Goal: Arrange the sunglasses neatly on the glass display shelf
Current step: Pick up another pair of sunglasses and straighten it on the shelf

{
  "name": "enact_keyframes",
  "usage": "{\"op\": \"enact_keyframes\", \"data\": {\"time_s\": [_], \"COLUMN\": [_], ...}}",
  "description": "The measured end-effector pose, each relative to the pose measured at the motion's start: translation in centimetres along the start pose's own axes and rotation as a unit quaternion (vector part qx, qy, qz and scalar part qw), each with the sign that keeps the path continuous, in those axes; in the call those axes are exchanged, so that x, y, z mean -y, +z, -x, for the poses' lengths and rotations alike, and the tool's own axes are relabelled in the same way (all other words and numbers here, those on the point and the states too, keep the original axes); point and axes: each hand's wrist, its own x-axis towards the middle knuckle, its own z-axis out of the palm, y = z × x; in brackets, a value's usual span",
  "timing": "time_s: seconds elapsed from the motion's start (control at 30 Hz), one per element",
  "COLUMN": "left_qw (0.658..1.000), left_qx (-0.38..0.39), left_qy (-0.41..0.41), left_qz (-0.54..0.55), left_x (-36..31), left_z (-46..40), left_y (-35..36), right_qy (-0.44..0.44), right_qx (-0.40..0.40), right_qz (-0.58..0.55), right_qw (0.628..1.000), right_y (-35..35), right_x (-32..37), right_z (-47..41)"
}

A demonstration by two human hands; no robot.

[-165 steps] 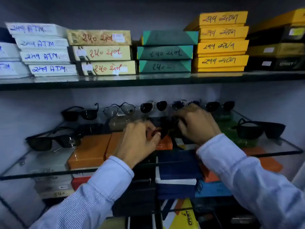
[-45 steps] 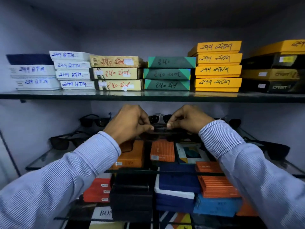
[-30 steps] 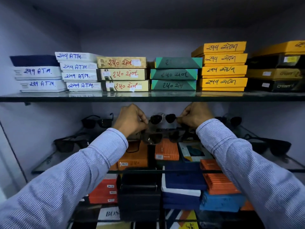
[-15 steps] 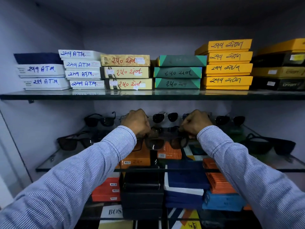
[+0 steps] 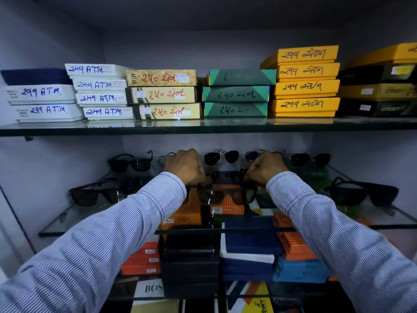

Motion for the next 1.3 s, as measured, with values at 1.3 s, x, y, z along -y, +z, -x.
{"op": "enact_keyframes", "data": {"time_s": [1.3], "left_qw": [0.963], "left_qx": [0.063], "left_qy": [0.010], "left_qz": [0.263], "left_x": [-15.5], "left_z": [-2.1], "left_y": [3.3], "right_qy": [-0.079], "right_qx": [-0.044], "right_qz": [-0.030], "right_qw": [0.995], "right_y": [-7.8], "right_x": [-6.6], "right_z": [2.0]}}
